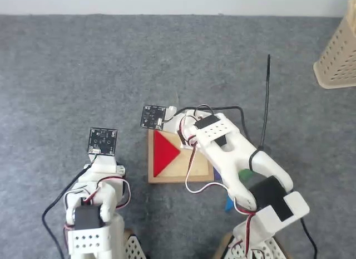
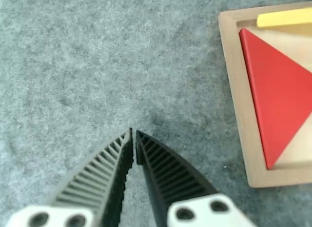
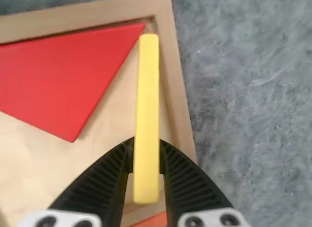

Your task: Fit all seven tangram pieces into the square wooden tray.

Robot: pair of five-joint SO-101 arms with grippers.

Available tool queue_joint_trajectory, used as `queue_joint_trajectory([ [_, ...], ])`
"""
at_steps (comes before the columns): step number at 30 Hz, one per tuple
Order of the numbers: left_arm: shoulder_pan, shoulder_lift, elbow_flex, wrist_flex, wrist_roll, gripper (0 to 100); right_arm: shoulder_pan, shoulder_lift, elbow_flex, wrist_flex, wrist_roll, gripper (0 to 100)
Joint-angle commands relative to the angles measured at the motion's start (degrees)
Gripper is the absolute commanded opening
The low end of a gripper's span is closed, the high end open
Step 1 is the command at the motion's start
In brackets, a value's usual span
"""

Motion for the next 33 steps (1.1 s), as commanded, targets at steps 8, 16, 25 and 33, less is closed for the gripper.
queue_joint_trajectory([
  [8, 0.0, -1.1, -0.4, 0.4, -0.3, 1, 1.0, -0.8, -11.2, 11.8, -1.5, 18.3],
  [16, 0.0, -1.1, -0.4, 0.4, -0.3, 1, 0.7, -0.8, -12.8, 14.3, -1.5, 18.3],
  [25, 0.0, -1.1, -0.4, 0.4, -0.3, 1, 0.2, -3.3, -12.0, 18.2, -1.5, 18.3],
  [33, 0.0, -1.1, -0.4, 0.4, -0.3, 1, 0.0, -12.4, -5.6, 18.3, -1.6, 18.3],
])
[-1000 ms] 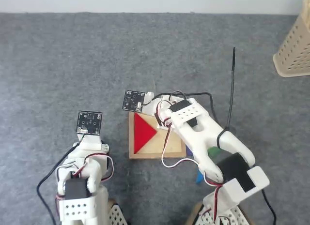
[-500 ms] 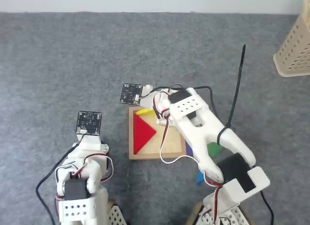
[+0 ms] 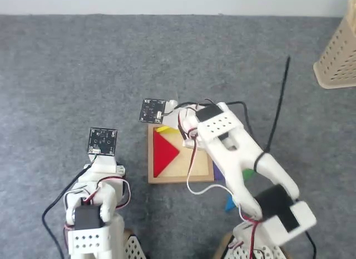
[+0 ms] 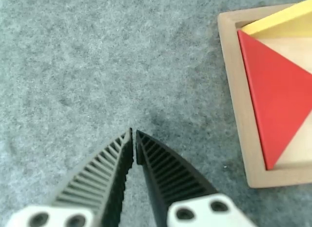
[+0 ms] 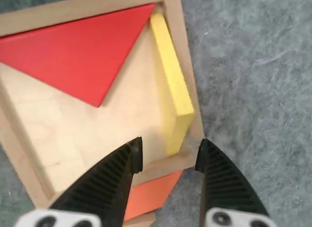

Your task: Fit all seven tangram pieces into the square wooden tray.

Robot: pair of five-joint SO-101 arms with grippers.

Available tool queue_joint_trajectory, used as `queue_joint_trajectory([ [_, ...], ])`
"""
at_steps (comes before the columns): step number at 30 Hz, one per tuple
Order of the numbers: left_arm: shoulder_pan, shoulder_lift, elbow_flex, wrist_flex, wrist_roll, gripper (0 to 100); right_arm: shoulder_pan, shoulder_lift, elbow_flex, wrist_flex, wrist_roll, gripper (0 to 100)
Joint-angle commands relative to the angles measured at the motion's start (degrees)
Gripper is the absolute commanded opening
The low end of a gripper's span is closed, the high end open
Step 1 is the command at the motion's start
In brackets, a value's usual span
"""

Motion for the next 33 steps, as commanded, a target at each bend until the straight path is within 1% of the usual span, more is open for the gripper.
queue_joint_trajectory([
  [1, 0.0, -1.1, -0.4, 0.4, -0.3, 1, 0.0, -6.4, 0.7, 0.4, -1.0, 18.3],
  [5, 0.0, -1.1, -0.4, 0.4, -0.3, 1, 0.0, -7.3, 0.4, -0.6, -1.9, 18.3],
  [6, 0.0, -1.1, -0.4, 0.4, -0.3, 1, 0.0, -7.4, 0.1, -1.5, -4.1, 18.3],
  [8, 0.0, -1.1, -0.4, 0.4, -0.3, 1, 0.4, -7.6, -1.7, -2.7, -11.1, 16.3],
  [11, 0.0, -1.1, -0.4, 0.4, -0.3, 1, 1.9, -8.0, -4.0, -4.7, -20.8, 6.0],
  [13, 0.0, -1.1, -0.4, 0.4, -0.3, 1, 2.2, -8.4, -4.1, -6.8, -25.1, 0.1],
  [16, 0.0, -1.1, -0.4, 0.4, -0.3, 1, 2.0, -7.4, -3.8, -10.1, -29.4, 2.7],
  [23, 0.0, -1.1, -0.4, 0.4, -0.3, 1, 1.7, -2.9, -0.7, -22.5, -30.4, 1.3],
  [25, 0.0, -1.1, -0.4, 0.4, -0.3, 1, 1.6, -1.0, 0.0, -24.7, -30.4, 1.3],
  [29, 0.0, -1.1, -0.4, 0.4, -0.3, 1, 1.4, 1.9, 0.0, -23.6, -30.3, 1.3],
  [33, 0.0, -1.1, -0.4, 0.4, -0.3, 1, 1.4, 1.6, 0.0, -20.0, -30.3, 1.2],
])
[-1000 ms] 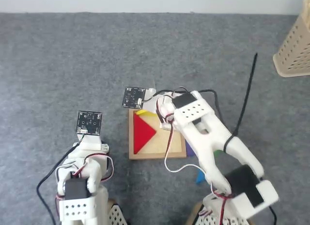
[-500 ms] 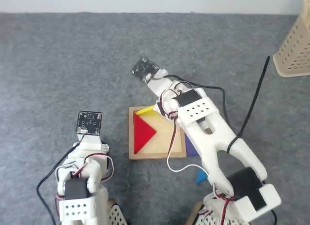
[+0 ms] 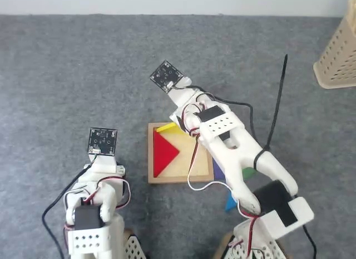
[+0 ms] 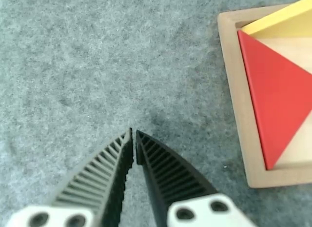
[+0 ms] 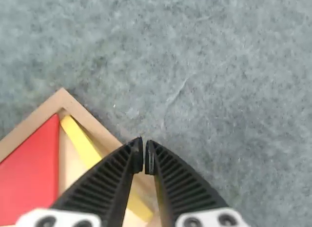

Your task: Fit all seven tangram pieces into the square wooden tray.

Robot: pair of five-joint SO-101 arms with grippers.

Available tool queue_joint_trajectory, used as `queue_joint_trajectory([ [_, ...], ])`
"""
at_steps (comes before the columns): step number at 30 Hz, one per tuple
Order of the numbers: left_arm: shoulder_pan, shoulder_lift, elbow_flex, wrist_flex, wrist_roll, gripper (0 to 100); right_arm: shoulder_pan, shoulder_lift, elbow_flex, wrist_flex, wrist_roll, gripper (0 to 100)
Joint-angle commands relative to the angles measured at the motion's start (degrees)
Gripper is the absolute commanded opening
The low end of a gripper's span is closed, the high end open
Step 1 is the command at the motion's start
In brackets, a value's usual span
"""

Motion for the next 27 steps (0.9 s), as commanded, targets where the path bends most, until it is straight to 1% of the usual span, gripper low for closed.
queue_joint_trajectory([
  [1, 0.0, -1.1, -0.4, 0.4, -0.3, 1, 0.0, -2.4, -0.6, 3.2, -0.6, 1.2],
  [5, 0.0, -1.1, -0.4, 0.4, -0.3, 1, -0.8, -4.5, -0.4, 6.9, 0.0, 1.1],
  [9, 0.0, -1.1, -0.4, 0.4, -0.3, 1, -3.8, -6.9, 5.2, 5.6, 6.2, 0.6],
  [13, 0.0, -1.1, -0.4, 0.4, -0.3, 1, -4.4, -9.6, 9.3, 1.5, 6.3, 0.6],
  [20, 0.0, -1.1, -0.4, 0.4, -0.3, 1, -5.1, -11.8, 11.7, 3.4, 6.3, 0.6],
  [27, 0.0, -1.1, -0.4, 0.4, -0.3, 1, -5.2, -6.3, 11.6, 3.5, 6.7, 0.6],
])
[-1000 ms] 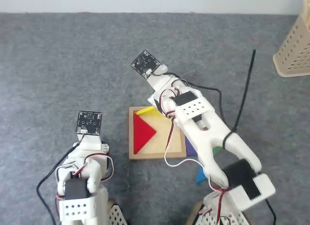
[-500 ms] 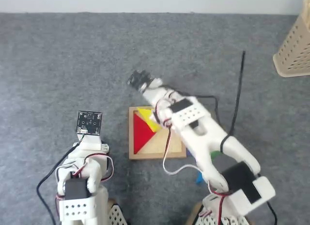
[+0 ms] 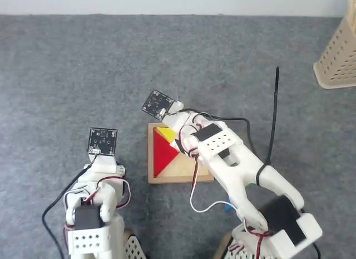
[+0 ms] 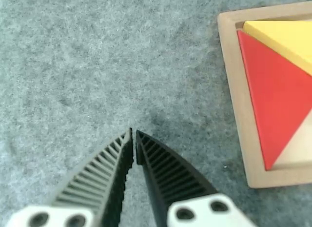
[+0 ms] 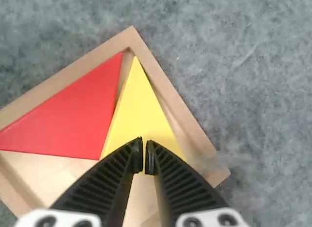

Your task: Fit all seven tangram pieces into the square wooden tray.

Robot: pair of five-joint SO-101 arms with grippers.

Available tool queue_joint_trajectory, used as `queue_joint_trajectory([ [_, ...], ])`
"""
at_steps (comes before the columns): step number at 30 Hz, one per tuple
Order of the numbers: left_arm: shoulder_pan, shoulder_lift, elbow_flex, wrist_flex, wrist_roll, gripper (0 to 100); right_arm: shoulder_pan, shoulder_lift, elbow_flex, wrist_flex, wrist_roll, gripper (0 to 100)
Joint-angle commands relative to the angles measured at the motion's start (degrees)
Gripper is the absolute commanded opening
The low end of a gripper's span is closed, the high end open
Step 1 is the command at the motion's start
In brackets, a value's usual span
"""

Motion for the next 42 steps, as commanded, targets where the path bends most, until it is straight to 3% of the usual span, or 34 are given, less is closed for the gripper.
queue_joint_trajectory([
  [1, 0.0, -1.1, -0.4, 0.4, -0.3, 1, -0.5, 2.4, -0.9, 0.1, 1.3, 0.6],
  [16, 0.0, -1.1, -0.4, 0.4, -0.3, 1, 2.7, 8.3, -8.3, 5.0, 0.9, 0.6],
  [23, 0.0, -1.1, -0.4, 0.4, -0.3, 1, 3.8, -1.5, -6.1, 6.2, -6.7, 0.6],
  [28, 0.0, -1.1, -0.4, 0.4, -0.3, 1, 5.0, -13.2, 3.2, 6.5, -7.0, 0.6],
  [36, 0.0, -1.1, -0.4, 0.4, -0.3, 1, 17.5, -34.9, 12.5, 24.9, -7.3, 0.6],
  [42, 0.0, -1.1, -0.4, 0.4, -0.3, 1, 24.0, -37.5, 17.4, 31.8, -6.9, 0.6],
])
